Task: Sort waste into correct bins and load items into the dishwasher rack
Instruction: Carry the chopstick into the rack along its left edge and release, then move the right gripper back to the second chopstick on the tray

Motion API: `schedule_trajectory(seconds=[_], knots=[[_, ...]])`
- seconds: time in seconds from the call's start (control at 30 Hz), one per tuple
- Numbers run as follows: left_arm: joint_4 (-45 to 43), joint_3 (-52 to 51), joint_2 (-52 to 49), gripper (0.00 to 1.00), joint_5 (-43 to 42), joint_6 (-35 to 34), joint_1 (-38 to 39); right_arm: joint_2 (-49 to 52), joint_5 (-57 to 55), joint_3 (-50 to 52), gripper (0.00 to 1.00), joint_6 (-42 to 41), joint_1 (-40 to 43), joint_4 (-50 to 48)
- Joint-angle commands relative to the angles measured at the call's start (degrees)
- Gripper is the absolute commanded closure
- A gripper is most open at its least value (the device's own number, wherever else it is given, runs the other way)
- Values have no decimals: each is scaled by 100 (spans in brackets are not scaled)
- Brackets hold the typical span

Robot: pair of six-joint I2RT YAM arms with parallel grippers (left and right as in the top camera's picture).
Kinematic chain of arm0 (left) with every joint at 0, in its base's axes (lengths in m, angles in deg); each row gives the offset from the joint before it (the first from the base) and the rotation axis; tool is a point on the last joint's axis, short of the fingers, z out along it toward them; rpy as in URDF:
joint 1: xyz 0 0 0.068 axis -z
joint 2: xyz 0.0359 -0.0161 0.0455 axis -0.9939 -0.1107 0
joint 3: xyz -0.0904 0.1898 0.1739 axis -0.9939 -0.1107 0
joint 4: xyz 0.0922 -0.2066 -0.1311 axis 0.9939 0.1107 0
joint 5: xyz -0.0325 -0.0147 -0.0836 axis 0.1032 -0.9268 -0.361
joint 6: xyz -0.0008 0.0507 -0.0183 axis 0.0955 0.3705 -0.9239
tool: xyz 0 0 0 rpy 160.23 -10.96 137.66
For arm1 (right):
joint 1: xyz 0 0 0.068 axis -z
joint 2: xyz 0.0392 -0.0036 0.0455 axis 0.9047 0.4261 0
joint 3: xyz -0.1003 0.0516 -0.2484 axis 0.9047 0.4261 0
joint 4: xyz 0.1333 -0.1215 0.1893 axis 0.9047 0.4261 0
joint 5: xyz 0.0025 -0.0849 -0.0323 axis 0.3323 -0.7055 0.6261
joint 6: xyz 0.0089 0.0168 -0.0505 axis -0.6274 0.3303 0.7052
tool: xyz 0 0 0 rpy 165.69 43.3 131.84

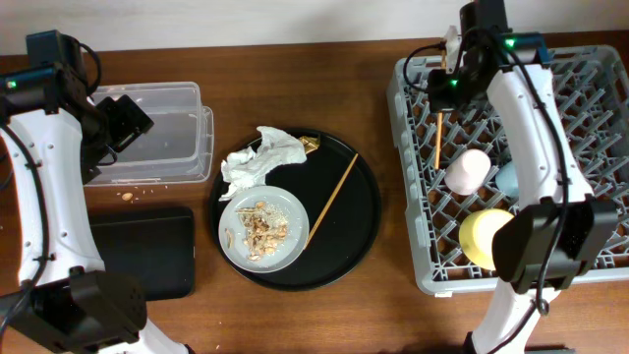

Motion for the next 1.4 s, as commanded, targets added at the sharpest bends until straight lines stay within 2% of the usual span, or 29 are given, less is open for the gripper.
schedule_trajectory(seconds=[0.0, 0.13, 0.33, 0.37, 0.47, 0.6, 0.67, 0.7, 0.8, 0.93, 1.07, 1.37], knots=[[7, 101, 166, 1, 42, -52, -31, 74, 11, 326, 83, 85, -24, -205], [7, 98, 166, 1, 42, -52, -31, 210, 50, 470, 71, 85, -55, -258], [7, 98, 166, 1, 42, -52, -31, 50, 122, 120, 38, -369, -179, 387], [7, 101, 166, 1, 42, -52, -31, -9, 144, -13, 36, -496, -197, 566], [7, 98, 166, 1, 42, -52, -31, -223, 525, -428, 35, -872, -404, 1213], [7, 98, 166, 1, 42, -52, -31, -343, 848, -474, 36, -1808, -914, 1532], [7, 98, 166, 1, 42, -52, -31, -282, 844, -472, 33, -1980, -1161, 1539], [9, 98, 166, 1, 42, -52, -31, -227, 761, -466, 29, -2173, -1298, 1521], [7, 98, 166, 1, 42, -52, -31, 22, 55, -400, 28, -3305, -1799, 1440], [7, 98, 166, 1, 42, -52, -31, 566, -83, -293, 28, -4192, -2332, 1307], [7, 98, 166, 1, 42, -52, -31, 1043, -83, -208, 28, -4575, -2549, 1167], [7, 98, 166, 1, 42, -52, -31, 1755, 181, -28, 29, -4732, -2677, 1106]])
